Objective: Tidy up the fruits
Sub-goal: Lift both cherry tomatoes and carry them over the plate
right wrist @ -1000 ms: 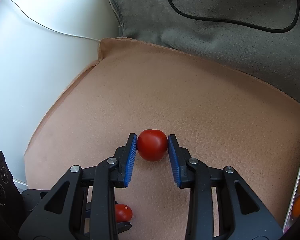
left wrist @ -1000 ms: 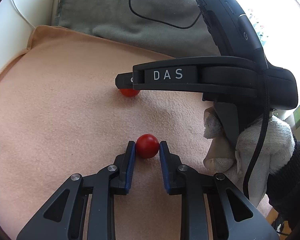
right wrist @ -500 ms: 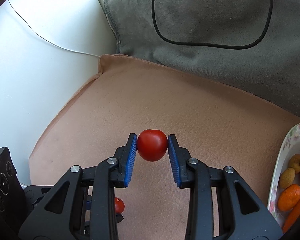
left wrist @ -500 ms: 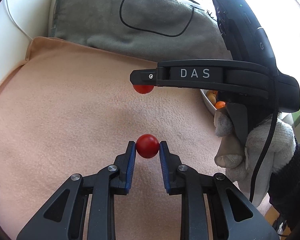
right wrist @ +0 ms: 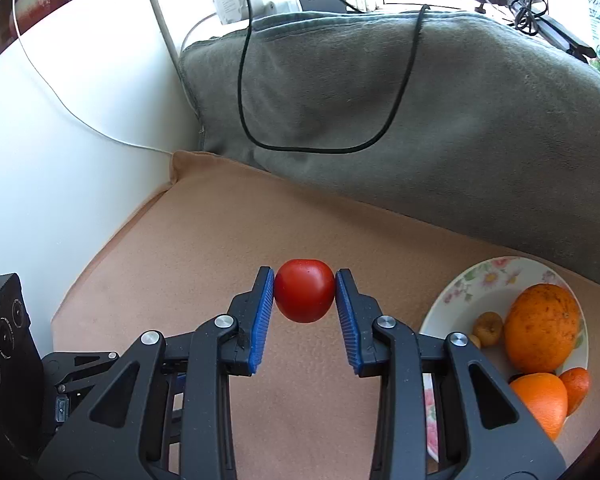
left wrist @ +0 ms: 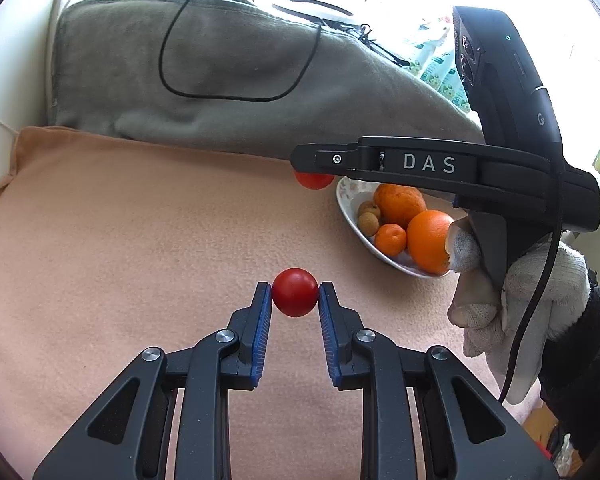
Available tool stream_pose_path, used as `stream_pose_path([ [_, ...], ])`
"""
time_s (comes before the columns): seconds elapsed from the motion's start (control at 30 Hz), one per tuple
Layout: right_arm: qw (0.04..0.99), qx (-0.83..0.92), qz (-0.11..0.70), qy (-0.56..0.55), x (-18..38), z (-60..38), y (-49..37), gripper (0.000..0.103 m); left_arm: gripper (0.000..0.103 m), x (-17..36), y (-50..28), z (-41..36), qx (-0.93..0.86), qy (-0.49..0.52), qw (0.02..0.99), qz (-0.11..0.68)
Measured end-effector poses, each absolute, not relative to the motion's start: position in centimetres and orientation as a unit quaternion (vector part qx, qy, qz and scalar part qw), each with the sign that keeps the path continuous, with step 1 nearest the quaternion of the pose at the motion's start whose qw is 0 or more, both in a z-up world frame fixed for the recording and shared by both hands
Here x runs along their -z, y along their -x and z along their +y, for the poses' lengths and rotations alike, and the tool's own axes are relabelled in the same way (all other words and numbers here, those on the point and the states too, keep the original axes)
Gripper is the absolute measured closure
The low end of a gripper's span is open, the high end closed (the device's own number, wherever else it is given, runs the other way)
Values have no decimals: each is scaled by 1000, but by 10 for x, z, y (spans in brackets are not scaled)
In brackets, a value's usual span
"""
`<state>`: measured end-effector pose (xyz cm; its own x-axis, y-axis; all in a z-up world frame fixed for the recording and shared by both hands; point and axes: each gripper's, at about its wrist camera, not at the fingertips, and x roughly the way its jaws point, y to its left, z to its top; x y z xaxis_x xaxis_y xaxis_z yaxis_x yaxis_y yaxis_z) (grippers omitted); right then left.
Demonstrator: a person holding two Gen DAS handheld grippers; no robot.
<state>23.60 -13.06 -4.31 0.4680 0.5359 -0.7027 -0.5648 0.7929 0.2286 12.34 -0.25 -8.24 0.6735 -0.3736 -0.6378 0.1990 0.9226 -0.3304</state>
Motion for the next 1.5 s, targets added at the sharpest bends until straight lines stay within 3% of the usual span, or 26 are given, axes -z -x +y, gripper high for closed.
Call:
stream_pose_path([
  [0.6,876,-237,418,19,47,-227,-282,70,81,76,-185,-87,217,87,898,372],
  [1.37,867,-240,435,34,65,-215,-296,70,81,83,-200,-111,221,77,899,370],
  [1.47,867,-238,437,34,65,-215,-296,68,78,83,-196,-109,222,74,900,367],
  [1.5,868,-237,436,34,65,-215,-296,66,70,83,-197,-110,222,73,900,367],
])
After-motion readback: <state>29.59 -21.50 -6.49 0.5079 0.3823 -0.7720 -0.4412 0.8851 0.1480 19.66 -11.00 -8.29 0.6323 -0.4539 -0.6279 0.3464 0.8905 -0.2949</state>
